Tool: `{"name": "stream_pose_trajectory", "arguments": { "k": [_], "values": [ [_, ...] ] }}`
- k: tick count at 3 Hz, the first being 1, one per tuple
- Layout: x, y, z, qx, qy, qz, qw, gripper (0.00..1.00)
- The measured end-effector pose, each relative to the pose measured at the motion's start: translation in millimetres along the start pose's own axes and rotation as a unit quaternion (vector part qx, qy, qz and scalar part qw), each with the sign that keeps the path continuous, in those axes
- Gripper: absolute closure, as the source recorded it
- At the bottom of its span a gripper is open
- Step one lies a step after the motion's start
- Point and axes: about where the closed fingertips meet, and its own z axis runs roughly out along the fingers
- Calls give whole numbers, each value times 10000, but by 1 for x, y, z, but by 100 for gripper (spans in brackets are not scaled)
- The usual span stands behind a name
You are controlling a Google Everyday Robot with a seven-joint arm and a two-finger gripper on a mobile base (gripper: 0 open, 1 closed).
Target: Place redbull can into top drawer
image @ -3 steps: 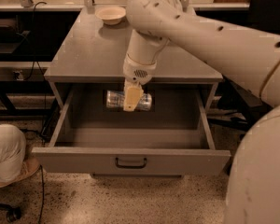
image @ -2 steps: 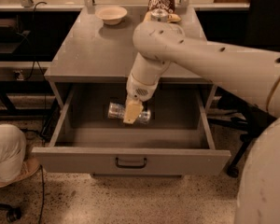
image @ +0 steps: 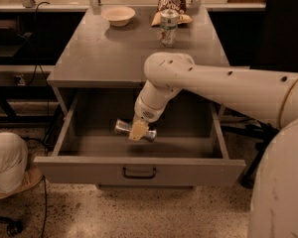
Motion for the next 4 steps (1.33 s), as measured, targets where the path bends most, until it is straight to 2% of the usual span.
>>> {"name": "stream_pose_trajectory", "arguments": {
  "k": [1, 2, 4],
  "values": [
    [3, -6, 20, 87, -134, 149, 9998, 82],
    [1, -13, 36, 104, -244, 232, 9994, 59],
    [-4, -23, 46, 131, -384, 251, 9989, 13]
  ]
}}
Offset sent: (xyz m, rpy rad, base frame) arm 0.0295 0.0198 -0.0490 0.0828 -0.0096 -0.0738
